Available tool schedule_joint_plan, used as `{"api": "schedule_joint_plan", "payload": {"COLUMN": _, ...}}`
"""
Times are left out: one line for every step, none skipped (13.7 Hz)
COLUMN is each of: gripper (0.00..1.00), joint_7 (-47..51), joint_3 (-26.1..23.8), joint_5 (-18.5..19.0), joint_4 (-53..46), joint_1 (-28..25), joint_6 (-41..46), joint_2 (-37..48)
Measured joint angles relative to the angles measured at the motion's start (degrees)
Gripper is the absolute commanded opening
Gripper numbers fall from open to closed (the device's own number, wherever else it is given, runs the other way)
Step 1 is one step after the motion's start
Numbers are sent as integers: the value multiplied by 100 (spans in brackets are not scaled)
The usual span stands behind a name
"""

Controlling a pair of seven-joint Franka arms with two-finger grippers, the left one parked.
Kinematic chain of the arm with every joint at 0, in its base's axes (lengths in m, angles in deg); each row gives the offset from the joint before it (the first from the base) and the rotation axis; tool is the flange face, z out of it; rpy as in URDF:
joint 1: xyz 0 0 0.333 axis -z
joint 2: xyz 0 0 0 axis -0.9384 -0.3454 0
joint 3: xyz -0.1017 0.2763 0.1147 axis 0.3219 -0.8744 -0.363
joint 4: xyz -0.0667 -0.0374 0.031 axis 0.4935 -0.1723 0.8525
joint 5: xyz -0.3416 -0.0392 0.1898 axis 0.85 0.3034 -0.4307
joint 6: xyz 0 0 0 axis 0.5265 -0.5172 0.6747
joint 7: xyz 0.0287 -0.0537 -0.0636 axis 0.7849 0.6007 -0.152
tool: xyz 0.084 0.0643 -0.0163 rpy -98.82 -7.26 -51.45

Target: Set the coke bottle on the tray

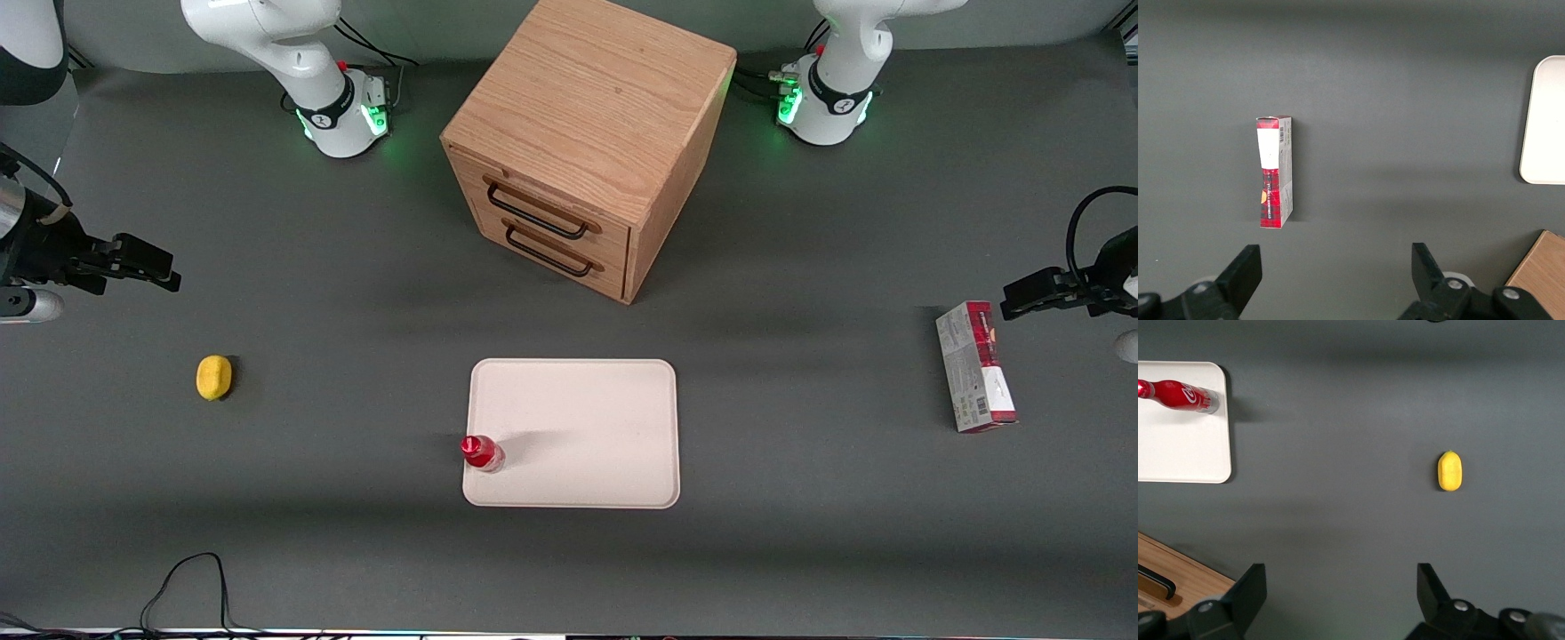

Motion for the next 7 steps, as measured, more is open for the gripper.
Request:
{"api": "schedule_joint_plan", "payload": {"gripper": 100, "joint_7": 0, "joint_3": 8, "joint_5": 0, "joint_4": 18, "joint_1": 1, "joint_6": 3, "joint_2": 0}}
{"api": "schedule_joint_plan", "payload": {"gripper": 100, "joint_7": 0, "joint_3": 21, "joint_5": 1, "joint_4": 31, "joint_1": 1, "joint_6": 3, "joint_2": 0}}
{"api": "schedule_joint_plan", "payload": {"gripper": 100, "joint_7": 0, "joint_3": 40, "joint_5": 1, "joint_4": 35, "joint_1": 1, "joint_6": 6, "joint_2": 0}}
{"api": "schedule_joint_plan", "payload": {"gripper": 100, "joint_7": 1, "joint_3": 63, "joint_5": 1, "joint_4": 37, "joint_1": 1, "joint_6": 7, "joint_2": 0}}
{"api": "schedule_joint_plan", "payload": {"gripper": 100, "joint_7": 8, "joint_3": 84, "joint_5": 1, "joint_4": 38, "joint_1": 1, "joint_6": 9, "joint_2": 0}}
{"api": "schedule_joint_plan", "payload": {"gripper": 100, "joint_7": 11, "joint_3": 101, "joint_5": 1, "joint_4": 39, "joint_1": 1, "joint_6": 12, "joint_2": 0}}
{"api": "schedule_joint_plan", "payload": {"gripper": 100, "joint_7": 14, "joint_3": 112, "joint_5": 1, "joint_4": 39, "joint_1": 1, "joint_6": 19, "joint_2": 0}}
